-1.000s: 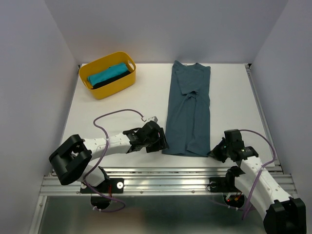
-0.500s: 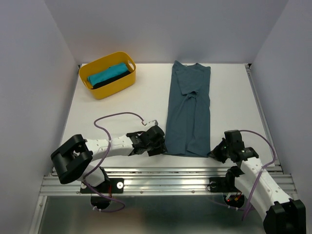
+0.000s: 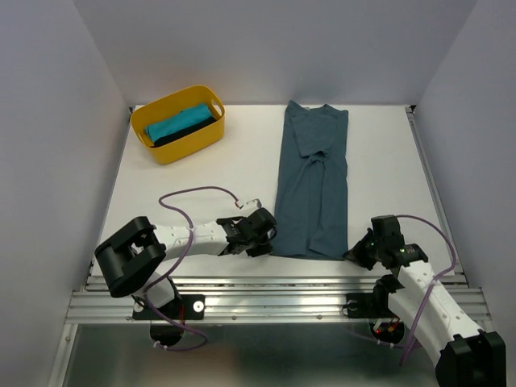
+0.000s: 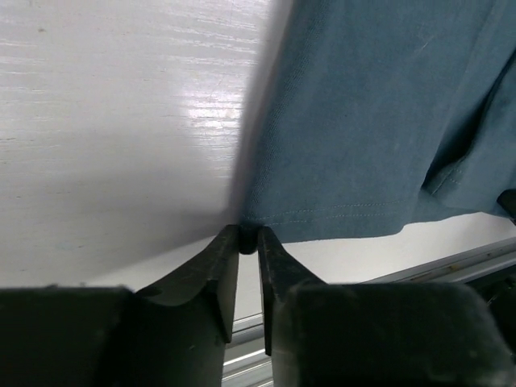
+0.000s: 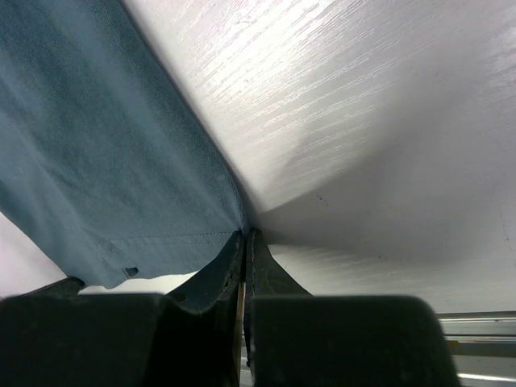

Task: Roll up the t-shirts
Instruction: Roll the T-shirt to the center of the board.

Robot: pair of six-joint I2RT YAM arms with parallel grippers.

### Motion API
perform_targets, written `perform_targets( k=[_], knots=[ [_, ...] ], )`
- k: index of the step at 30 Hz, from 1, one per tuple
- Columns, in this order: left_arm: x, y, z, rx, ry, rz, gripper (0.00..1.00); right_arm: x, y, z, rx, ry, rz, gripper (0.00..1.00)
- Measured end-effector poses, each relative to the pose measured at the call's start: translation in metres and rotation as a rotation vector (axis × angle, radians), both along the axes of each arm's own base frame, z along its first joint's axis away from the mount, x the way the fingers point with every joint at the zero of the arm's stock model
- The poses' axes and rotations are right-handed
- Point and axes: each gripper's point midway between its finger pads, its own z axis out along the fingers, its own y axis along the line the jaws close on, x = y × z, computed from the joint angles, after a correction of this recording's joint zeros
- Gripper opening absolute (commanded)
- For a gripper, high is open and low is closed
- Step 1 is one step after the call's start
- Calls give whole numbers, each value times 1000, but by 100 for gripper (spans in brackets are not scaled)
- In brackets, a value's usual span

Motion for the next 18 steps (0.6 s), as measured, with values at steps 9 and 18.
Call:
perform_targets(
  k=[9, 18],
  knots=[
    [2, -4, 3, -19, -5, 5, 0, -3, -1, -1, -4, 8, -1, 1],
    [4, -7, 17, -63, -26, 13, 0, -6, -2, 1, -4, 7, -1, 1]
  ],
)
